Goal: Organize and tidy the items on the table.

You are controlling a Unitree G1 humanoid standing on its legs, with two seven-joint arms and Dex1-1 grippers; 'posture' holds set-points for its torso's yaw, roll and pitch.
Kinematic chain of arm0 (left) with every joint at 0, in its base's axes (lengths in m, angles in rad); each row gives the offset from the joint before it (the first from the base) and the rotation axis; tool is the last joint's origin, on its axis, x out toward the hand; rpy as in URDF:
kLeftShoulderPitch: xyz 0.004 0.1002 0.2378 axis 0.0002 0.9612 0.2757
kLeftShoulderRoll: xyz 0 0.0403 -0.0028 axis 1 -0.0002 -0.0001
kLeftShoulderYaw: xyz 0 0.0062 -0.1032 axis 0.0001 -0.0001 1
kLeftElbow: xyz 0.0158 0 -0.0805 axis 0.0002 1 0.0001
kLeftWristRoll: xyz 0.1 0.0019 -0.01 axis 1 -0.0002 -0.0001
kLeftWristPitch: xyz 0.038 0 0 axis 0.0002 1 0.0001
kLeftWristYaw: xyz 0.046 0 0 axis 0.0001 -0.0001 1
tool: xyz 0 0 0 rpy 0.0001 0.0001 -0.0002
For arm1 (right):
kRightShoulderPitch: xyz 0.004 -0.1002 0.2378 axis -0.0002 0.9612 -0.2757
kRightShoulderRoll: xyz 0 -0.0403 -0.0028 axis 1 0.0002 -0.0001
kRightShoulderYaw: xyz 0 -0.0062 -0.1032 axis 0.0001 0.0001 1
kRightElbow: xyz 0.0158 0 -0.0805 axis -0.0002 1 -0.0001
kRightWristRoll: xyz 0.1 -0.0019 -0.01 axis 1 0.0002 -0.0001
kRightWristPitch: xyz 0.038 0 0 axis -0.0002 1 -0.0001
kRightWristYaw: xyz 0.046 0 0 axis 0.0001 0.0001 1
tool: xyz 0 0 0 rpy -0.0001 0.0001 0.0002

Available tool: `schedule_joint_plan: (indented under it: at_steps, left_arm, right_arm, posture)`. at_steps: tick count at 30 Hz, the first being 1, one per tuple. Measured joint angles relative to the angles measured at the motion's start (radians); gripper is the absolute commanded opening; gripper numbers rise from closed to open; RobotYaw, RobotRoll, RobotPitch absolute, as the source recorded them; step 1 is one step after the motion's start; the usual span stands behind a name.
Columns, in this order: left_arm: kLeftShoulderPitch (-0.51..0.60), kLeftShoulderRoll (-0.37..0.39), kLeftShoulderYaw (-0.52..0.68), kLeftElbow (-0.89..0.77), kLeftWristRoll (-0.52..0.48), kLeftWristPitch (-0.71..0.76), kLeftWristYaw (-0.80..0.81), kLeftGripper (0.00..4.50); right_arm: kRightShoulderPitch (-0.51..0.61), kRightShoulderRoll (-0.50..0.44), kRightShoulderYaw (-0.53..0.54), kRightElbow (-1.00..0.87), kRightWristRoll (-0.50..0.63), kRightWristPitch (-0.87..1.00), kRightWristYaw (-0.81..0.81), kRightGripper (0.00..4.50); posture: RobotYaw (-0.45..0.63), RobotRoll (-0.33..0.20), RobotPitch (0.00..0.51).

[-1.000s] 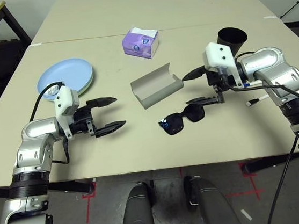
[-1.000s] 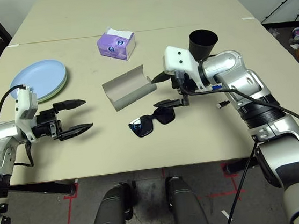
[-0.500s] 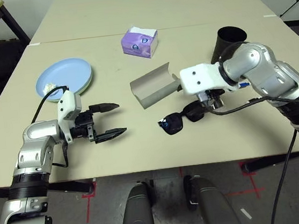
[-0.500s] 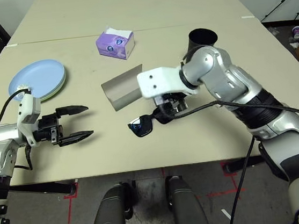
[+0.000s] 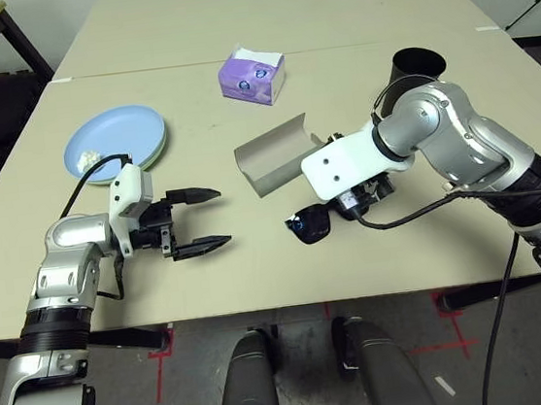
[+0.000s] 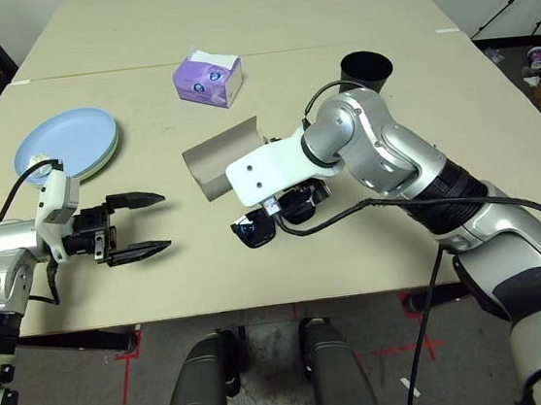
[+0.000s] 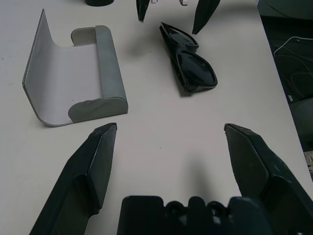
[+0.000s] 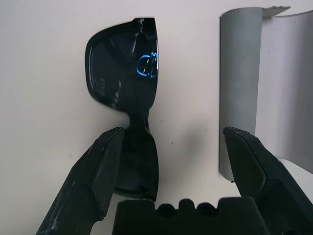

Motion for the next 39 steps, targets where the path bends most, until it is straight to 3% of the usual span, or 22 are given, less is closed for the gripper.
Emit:
schedule_joint_plan:
  at_steps: [18,39]
  left_arm:
    - [-0.002,-0.008,-0.021,-0.001,0.011,-0.003,0.004,4.48]
    - [-0.003,-0.02,-0.022,-0.002,0.016,-0.001,0.031,4.48]
  right_arm:
    - [-0.038,0.05,0.079,0.037,-0.119,0.048,0.064,4.5]
    - [-0.046,0.073,0.079,0.04,-0.152,0.122,0.119,4.5]
  posture:
    - [0.01,0.0,0.183]
    - [0.02,0.0,0.177]
